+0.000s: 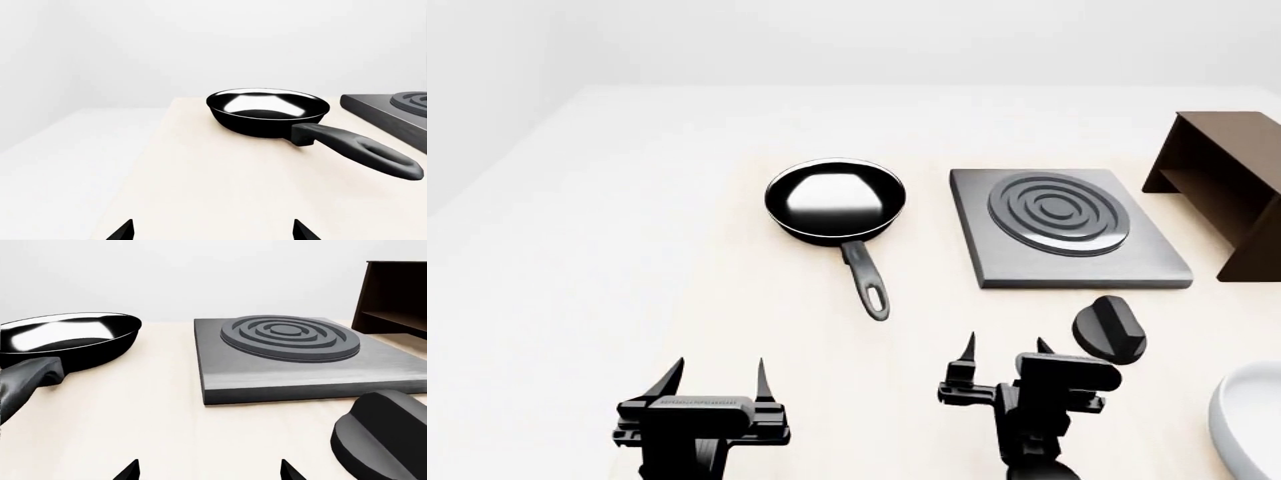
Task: Turn on the stove.
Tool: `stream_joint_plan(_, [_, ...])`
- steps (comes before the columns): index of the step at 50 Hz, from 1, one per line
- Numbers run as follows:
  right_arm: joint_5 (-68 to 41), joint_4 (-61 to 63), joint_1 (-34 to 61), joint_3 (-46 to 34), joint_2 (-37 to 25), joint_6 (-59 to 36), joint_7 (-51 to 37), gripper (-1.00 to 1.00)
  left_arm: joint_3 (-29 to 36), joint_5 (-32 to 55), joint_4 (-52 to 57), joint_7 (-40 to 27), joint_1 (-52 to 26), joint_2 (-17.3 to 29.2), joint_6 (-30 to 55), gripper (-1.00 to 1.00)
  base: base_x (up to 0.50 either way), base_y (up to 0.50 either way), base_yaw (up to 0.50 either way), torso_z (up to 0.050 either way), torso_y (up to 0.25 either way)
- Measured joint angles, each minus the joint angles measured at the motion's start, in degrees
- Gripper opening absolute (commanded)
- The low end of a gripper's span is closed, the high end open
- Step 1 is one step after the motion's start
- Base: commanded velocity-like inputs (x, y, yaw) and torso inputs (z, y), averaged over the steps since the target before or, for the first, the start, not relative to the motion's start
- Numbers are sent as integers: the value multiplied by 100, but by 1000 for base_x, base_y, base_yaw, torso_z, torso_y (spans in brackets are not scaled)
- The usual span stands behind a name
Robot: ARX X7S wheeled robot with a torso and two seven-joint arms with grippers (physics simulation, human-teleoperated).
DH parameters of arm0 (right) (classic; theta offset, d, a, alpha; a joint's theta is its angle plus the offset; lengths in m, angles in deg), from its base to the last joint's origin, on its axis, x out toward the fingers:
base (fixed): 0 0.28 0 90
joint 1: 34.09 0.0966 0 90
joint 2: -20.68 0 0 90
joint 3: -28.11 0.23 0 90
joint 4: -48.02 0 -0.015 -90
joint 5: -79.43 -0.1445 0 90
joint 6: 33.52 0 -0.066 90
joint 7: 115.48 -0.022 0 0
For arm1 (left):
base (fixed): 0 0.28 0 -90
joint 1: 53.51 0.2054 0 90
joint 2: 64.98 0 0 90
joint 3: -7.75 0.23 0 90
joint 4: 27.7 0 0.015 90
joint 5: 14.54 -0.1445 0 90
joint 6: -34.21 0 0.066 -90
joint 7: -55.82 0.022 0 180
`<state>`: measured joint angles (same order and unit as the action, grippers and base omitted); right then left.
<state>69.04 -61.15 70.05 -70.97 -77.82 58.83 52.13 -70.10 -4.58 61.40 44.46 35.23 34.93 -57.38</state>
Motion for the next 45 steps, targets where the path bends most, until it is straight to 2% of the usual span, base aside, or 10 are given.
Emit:
stream_joint_plan(23, [-63, -2654, 1345, 224, 54, 788, 1, 100, 69, 70, -62, -50, -43, 51, -19, 100, 0, 0, 0, 0, 0])
stream_joint_plan(45, [-181, -2189, 1266, 348, -186, 502, -227, 100, 150, 100, -157, -104, -95, 84, -42, 100, 0, 0, 0, 0, 0])
